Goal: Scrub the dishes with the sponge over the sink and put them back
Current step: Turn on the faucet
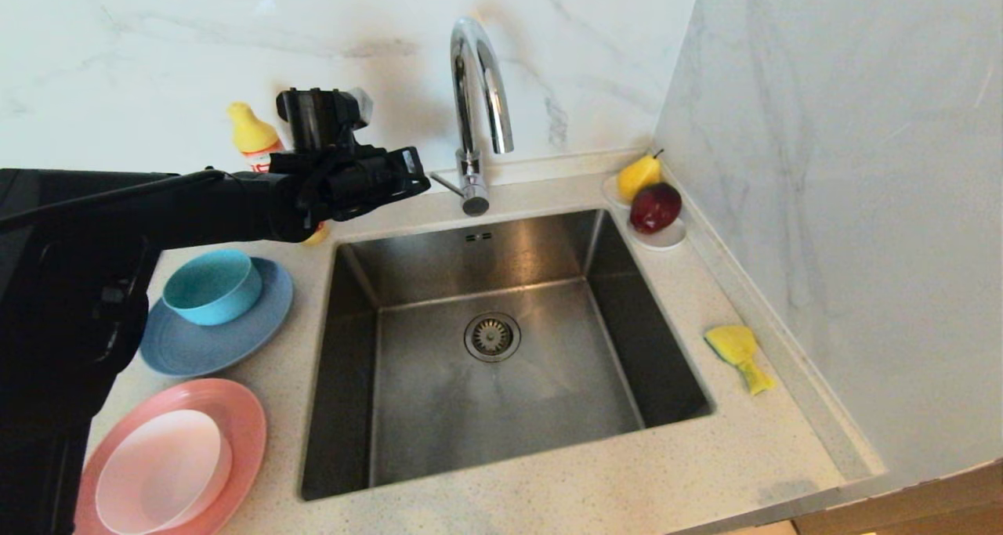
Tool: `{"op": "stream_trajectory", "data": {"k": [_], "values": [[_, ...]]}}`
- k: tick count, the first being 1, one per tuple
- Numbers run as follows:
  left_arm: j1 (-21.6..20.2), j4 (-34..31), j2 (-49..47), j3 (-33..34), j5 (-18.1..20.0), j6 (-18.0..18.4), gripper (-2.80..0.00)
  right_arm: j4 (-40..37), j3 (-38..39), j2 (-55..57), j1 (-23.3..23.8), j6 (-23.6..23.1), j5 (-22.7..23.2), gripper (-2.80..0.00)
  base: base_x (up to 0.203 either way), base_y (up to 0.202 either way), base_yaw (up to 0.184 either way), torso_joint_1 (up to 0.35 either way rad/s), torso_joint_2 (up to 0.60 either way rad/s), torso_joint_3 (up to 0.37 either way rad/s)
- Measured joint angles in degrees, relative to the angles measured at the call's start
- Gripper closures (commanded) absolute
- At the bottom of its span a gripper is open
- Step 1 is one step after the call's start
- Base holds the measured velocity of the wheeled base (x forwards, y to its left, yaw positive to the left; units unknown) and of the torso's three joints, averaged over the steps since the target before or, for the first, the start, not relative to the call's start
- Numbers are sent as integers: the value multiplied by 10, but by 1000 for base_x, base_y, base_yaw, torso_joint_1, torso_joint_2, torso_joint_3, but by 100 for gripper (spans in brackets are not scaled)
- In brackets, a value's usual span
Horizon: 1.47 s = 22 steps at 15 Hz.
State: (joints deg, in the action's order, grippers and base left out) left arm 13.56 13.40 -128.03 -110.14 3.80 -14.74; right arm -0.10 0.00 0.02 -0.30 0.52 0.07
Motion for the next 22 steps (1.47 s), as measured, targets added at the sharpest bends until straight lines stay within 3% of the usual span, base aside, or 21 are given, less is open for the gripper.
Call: {"op": "stream_trajectory", "data": {"k": [8, 22], "values": [[-5, 1, 1, 0, 8, -3, 0, 0, 0, 0, 0, 0, 0, 0, 0, 0, 0, 0, 0, 0], [6, 16, -3, 1, 23, -64, 0, 0, 0, 0, 0, 0, 0, 0, 0, 0, 0, 0, 0, 0]]}}
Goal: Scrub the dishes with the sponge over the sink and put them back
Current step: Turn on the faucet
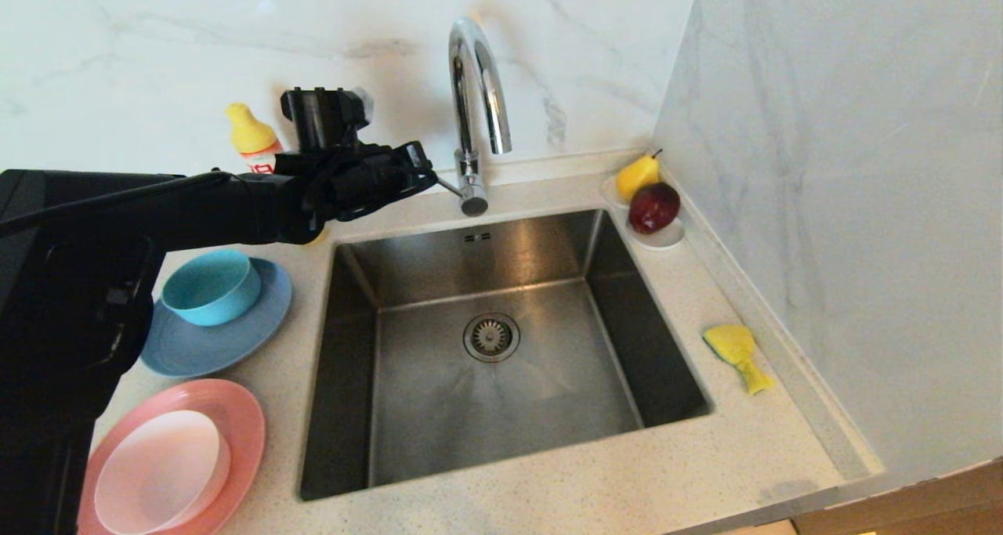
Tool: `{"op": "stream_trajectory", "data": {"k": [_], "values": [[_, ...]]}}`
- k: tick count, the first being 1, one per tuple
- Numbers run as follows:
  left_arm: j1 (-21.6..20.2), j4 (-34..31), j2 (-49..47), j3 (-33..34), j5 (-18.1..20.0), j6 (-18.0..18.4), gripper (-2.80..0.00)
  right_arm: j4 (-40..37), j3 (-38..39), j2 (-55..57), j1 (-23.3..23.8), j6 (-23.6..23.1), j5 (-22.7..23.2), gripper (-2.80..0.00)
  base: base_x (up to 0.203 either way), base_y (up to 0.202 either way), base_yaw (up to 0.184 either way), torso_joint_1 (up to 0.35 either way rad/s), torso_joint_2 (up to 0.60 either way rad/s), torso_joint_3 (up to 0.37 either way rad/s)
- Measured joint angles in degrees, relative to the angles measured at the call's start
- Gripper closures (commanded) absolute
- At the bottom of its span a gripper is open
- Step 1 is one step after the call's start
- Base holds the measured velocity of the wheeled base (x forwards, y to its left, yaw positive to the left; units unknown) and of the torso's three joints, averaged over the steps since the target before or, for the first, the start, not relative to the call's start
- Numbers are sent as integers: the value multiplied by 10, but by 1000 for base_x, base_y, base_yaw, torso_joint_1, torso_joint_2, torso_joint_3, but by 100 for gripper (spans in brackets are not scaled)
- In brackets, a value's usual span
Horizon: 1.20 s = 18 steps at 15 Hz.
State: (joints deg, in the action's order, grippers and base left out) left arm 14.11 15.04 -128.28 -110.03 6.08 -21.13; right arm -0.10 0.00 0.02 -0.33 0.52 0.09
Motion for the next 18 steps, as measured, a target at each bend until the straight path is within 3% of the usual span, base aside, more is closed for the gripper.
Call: {"op": "stream_trajectory", "data": {"k": [8, 18], "values": [[10, 17, -18, 0, -10, 0, 0, 0, 0, 0, 0, 0, 0, 0, 0, 0, 0, 0, 0, 0], [13, -16, -6, 13, -9, -17, 0, 0, 0, 0, 0, 0, 0, 0, 0, 0, 0, 0, 0, 0]]}}
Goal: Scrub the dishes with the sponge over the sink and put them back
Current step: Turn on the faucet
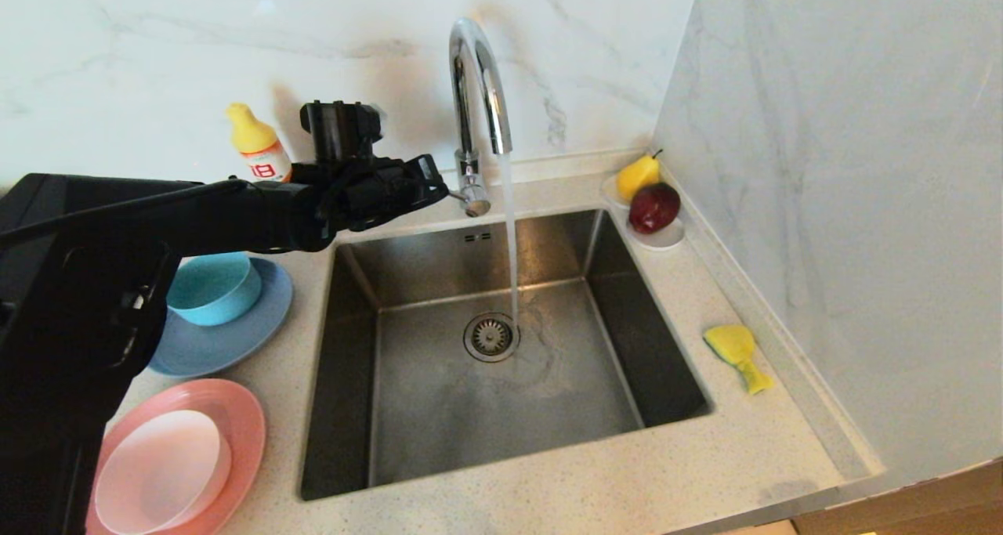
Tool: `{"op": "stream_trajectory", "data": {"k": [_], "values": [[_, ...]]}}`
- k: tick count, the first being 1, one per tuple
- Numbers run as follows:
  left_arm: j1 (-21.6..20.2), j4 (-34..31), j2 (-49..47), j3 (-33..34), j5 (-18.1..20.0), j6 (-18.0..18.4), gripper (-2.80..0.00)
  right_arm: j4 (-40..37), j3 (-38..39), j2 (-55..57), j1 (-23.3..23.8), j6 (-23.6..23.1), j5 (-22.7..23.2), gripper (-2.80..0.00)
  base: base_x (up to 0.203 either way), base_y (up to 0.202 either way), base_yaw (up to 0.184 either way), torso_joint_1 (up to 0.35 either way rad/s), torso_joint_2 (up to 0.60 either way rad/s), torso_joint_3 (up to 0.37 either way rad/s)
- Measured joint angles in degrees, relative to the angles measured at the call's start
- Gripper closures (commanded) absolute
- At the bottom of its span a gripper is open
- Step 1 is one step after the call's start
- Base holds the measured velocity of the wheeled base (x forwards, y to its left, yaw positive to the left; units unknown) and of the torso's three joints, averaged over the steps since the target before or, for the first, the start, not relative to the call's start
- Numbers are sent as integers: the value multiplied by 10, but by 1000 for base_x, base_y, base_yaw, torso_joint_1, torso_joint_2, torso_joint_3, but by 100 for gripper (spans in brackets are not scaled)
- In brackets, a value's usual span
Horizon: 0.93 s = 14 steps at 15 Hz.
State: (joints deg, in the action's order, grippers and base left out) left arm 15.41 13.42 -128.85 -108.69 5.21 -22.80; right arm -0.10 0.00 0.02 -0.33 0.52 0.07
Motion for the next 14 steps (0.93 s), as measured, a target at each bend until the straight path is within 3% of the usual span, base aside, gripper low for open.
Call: {"op": "stream_trajectory", "data": {"k": [9, 14], "values": [[3, -3, 41, 42, -7, -1, 0, 0, 0, 0, 0, 0, 0, 0, 0, 0, 0, 0, 0, 0], [-8, -11, 119, 50, -18, 1, 0, 0, 0, 0, 0, 0, 0, 0, 0, 0, 0, 0, 0, 0]]}}
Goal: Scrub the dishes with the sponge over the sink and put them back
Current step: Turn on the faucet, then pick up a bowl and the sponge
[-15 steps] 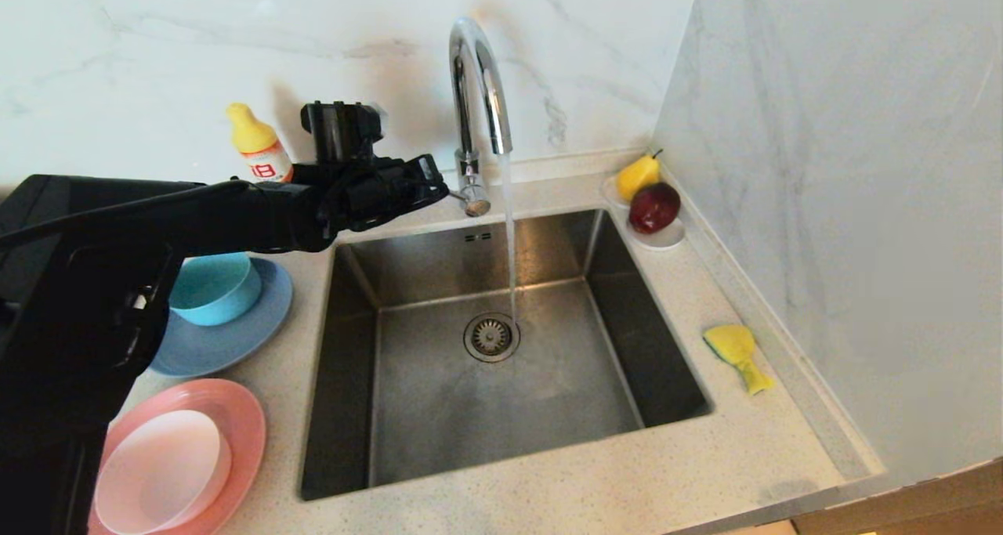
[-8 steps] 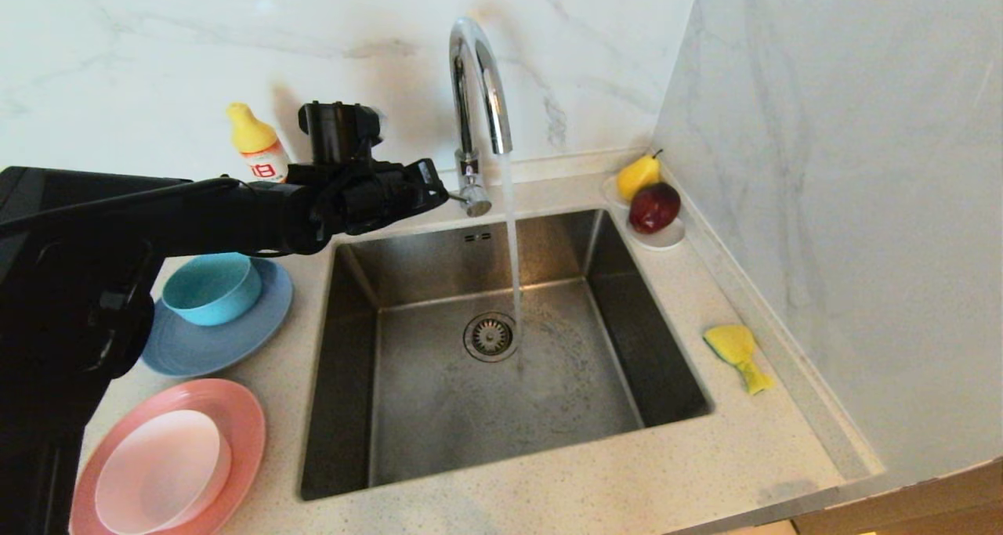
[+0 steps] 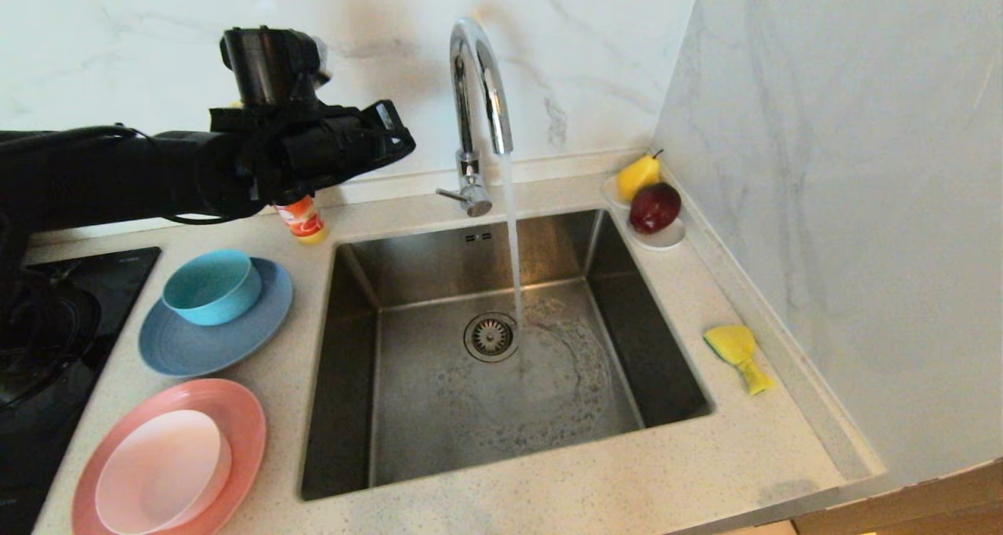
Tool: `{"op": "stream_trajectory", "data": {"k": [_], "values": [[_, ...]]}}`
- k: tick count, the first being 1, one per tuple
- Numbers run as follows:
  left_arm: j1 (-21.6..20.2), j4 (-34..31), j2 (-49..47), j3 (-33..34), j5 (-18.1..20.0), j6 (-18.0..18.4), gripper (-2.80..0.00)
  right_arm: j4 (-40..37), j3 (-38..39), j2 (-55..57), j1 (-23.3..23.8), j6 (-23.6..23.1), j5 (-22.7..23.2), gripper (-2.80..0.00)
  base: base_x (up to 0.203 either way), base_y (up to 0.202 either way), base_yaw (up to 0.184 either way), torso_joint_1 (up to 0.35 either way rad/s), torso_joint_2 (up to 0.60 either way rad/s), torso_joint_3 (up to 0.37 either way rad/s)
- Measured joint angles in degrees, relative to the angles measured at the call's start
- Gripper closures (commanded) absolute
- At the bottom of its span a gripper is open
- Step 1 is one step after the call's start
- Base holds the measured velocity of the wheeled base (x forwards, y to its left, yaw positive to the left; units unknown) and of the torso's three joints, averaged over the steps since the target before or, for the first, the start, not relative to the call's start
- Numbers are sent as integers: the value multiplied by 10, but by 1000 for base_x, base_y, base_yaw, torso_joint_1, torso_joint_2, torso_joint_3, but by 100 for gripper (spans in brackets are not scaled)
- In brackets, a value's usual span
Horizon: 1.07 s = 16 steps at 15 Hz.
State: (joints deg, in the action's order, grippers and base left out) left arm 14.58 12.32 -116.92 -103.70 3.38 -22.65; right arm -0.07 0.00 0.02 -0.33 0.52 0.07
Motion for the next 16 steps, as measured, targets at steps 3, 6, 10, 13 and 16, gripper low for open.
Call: {"op": "stream_trajectory", "data": {"k": [3, 6, 10, 13, 16], "values": [[-1, -11, 89, 50, -23, 30, 0, 0, 0, 0, 0, 0, 0, 0, 0, 0, 0, 0, 0, 0], [0, -2, 200, 138, -117, 131, 0, 0, 0, 0, 0, 0, 0, 0, 0, 0, 0, 0, 0, 0], [0, 29, 373, 270, -203, 237, 0, 0, 0, 0, 0, 0, 0, 0, 0, 0, 0, 0, 0, 0], [-7, 31, 522, 400, -227, 270, 0, 0, 0, 0, 0, 0, 0, 0, 0, 0, 0, 0, 0, 0], [-46, 8, 682, 521, -241, 283, 0, 0, 0, 0, 0, 0, 0, 0, 0, 0, 0, 0, 0, 0]]}}
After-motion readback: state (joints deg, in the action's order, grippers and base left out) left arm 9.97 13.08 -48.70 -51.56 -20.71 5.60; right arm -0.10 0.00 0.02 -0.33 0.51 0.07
